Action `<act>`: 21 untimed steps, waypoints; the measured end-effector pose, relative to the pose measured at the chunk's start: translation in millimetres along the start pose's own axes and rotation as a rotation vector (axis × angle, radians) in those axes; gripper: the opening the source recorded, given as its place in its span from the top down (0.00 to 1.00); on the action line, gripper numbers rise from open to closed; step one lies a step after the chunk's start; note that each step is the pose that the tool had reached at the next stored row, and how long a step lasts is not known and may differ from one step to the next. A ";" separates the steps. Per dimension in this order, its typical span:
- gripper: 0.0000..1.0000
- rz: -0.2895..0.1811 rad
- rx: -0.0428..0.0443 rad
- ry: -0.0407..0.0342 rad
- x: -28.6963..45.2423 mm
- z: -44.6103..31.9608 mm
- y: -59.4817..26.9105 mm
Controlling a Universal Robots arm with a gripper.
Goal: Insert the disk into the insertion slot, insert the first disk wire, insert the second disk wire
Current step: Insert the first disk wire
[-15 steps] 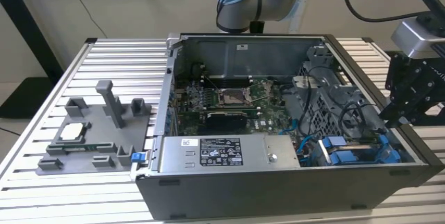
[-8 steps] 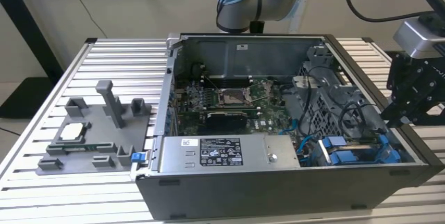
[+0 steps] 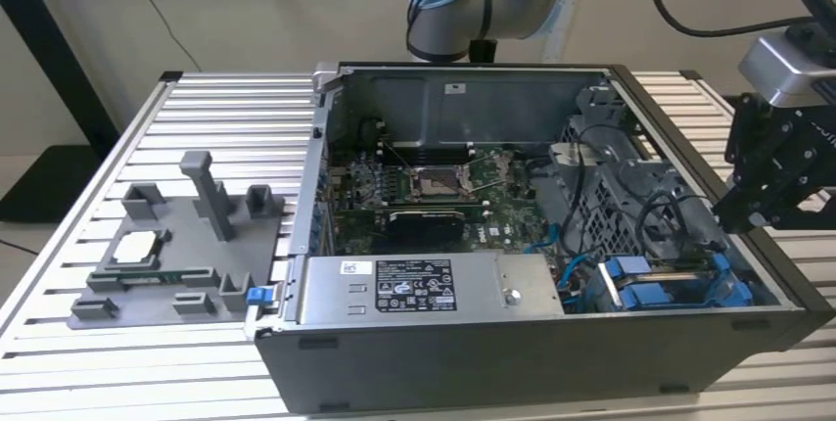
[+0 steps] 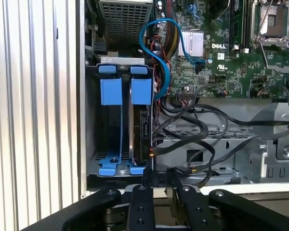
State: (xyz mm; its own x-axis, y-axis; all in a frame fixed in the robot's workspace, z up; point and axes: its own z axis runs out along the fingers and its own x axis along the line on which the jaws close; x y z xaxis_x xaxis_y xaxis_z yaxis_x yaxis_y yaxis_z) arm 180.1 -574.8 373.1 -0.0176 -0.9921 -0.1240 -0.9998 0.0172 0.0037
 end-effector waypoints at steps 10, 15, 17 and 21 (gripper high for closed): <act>0.00 0.000 -0.0002 -0.0177 -7.9 5.5 -11.3; 0.00 0.001 -0.0001 -0.0198 -7.8 11.2 -11.7; 1.00 0.002 -0.0001 -0.0242 -7.8 11.6 -11.7; 1.00 0.002 -0.0001 -0.0265 -7.9 11.7 -11.6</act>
State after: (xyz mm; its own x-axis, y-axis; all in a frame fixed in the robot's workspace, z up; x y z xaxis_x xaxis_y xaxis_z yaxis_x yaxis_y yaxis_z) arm 191.9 -565.7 362.5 -0.0197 -0.9884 -0.1503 -0.9998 0.0193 0.0040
